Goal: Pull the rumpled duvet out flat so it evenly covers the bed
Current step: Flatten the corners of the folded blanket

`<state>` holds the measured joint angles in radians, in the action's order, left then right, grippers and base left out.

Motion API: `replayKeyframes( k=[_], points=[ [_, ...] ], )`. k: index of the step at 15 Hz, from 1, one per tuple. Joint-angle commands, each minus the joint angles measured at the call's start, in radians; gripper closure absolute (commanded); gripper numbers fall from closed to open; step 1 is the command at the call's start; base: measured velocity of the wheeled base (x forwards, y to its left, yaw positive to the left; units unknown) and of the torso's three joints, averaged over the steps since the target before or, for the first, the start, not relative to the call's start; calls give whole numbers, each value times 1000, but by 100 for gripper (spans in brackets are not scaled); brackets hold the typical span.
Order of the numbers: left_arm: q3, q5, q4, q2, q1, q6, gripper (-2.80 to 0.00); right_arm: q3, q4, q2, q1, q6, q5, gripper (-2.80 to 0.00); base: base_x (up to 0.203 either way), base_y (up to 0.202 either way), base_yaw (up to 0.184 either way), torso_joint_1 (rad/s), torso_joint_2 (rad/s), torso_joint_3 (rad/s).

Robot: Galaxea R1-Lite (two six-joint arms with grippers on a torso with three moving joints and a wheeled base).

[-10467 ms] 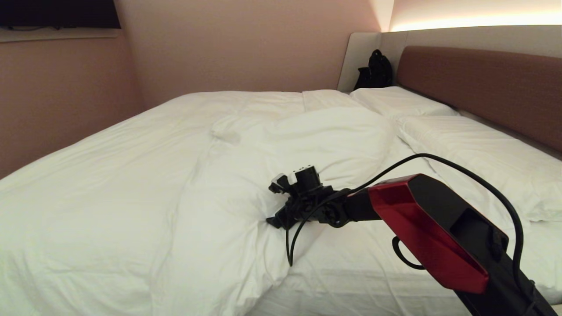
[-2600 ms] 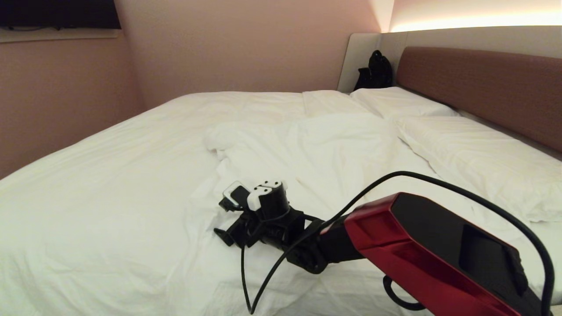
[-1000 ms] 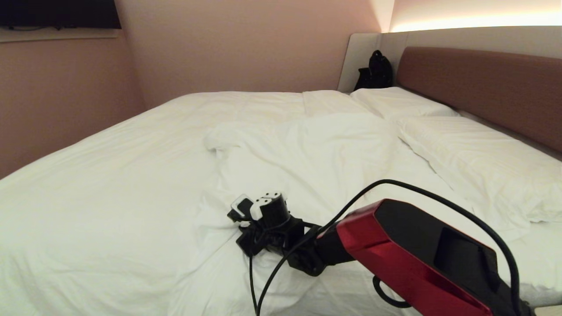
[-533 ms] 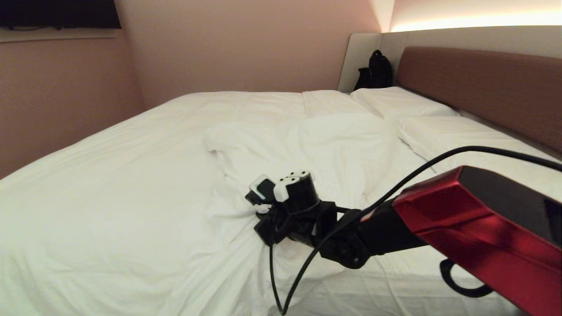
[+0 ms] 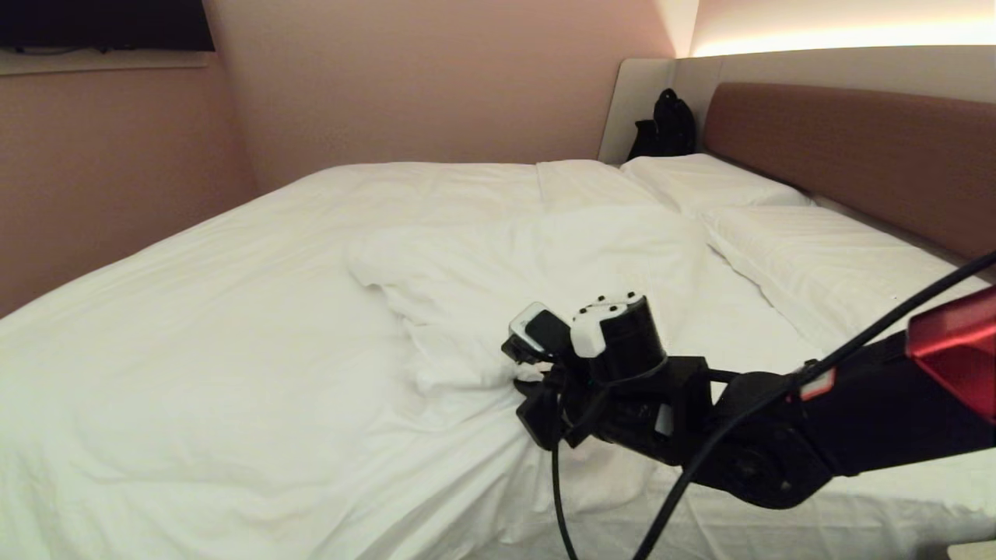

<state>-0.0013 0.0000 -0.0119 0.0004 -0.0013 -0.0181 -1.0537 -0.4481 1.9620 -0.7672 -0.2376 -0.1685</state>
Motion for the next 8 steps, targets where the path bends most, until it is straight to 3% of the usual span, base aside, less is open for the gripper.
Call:
replayKeyframes(
  k=[1, 3, 8],
  points=[
    [0, 0, 0, 0, 0, 0, 0, 70, -2, -77, -5, -2, -8, 0, 0, 0, 0, 0, 0, 0],
    [0, 0, 0, 0, 0, 0, 0, 146, -1, -100, -31, 3, -16, 0, 0, 0, 0, 0, 0, 0],
    [0, 0, 0, 0, 0, 0, 0, 267, -3, -84, -104, 111, -44, 0, 0, 0, 0, 0, 0, 0]
  ],
)
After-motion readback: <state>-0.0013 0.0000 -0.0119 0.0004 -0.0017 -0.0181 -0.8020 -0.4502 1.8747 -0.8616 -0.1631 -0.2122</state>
